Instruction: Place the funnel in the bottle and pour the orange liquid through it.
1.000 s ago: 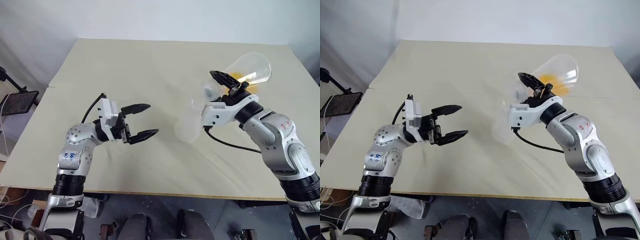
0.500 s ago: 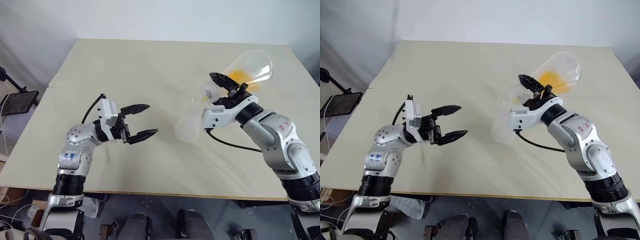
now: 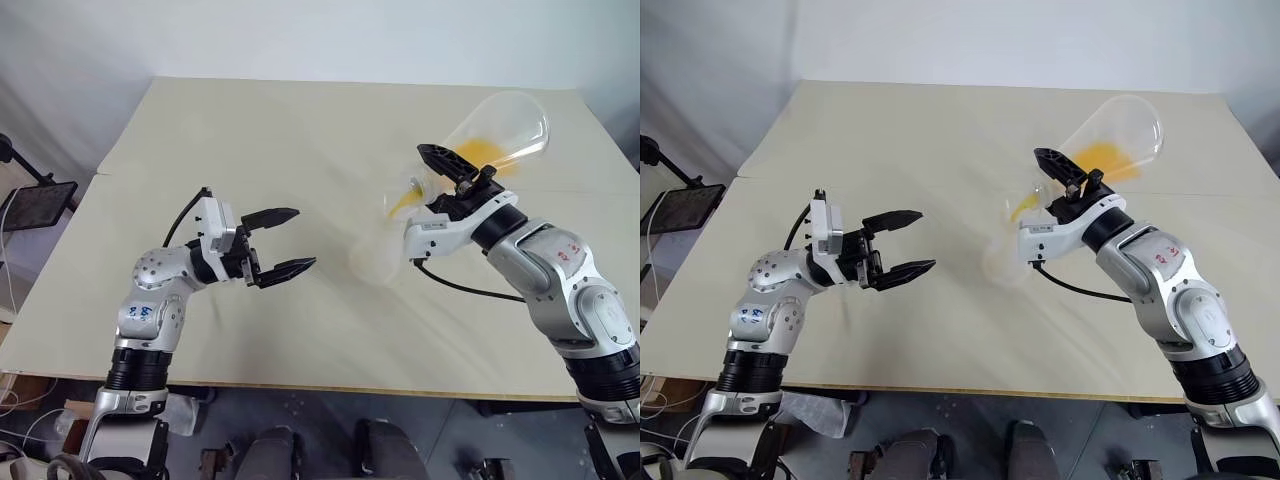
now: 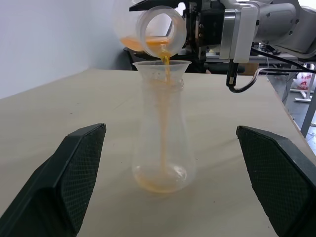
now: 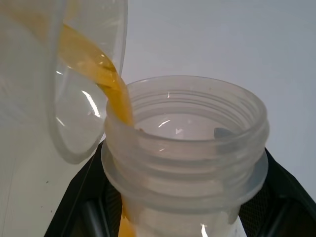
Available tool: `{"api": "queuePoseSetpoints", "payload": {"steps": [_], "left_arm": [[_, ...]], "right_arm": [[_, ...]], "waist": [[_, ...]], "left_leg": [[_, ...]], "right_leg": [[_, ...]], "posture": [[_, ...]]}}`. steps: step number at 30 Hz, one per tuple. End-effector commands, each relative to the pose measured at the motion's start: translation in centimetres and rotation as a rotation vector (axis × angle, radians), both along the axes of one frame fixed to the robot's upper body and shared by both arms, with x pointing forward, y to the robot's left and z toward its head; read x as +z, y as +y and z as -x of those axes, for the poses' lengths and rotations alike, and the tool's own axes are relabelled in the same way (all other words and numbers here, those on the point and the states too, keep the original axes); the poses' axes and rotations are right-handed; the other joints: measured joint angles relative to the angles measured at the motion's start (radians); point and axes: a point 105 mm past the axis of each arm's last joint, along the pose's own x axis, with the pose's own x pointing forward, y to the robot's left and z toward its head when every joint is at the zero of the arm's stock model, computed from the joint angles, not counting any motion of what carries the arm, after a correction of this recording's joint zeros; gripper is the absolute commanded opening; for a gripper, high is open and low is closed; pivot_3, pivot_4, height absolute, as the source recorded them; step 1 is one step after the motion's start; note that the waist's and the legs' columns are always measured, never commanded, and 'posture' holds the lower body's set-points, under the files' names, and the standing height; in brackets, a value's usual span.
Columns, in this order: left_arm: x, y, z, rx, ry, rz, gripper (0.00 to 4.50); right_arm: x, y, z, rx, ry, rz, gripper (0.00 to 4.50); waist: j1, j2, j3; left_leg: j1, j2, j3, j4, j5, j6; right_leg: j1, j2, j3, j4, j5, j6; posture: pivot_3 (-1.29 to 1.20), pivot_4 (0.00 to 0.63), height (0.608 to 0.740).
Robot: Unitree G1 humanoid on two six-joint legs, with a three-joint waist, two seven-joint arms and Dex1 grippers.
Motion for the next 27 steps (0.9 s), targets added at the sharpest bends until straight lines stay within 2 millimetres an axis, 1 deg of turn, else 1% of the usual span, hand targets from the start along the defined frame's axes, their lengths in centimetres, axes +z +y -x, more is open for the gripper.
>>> {"api": "queuePoseSetpoints", "payload": {"steps": [1,13,27], "left_arm": [[0.90,-0.24,0.28,-0.007,-0.048,0.011,4.50],[0.88,-0.41,0.34,-0.006,-0.048,0.020,4.50],[1.04,-0.46,0.25,-0.002,-0.052,0.023,4.50]], "right_arm": [[2.36,-0.96,0.49,-0.021,-0.097,-0.005,2.47],[2.62,-1.47,0.31,-0.043,-0.128,0.033,2.47],[2.81,-1.28,0.21,-0.036,-0.161,0.078,2.47]], "waist": [[0.000,0.000,0.000],[0.000,0.000,0.000],[-0.001,0.000,0.000]], "left_leg": [[0.000,0.000,0.000,0.000,0.000,0.000],[0.000,0.000,0.000,0.000,0.000,0.000],[0.000,0.000,0.000,0.000,0.000,0.000]], "right_leg": [[0.000,0.000,0.000,0.000,0.000,0.000],[0.000,0.000,0.000,0.000,0.000,0.000],[0.000,0.000,0.000,0.000,0.000,0.000]], "posture": [[0.00,0.150,0.740],[0.00,0.150,0.740],[0.00,0.150,0.740]]}}
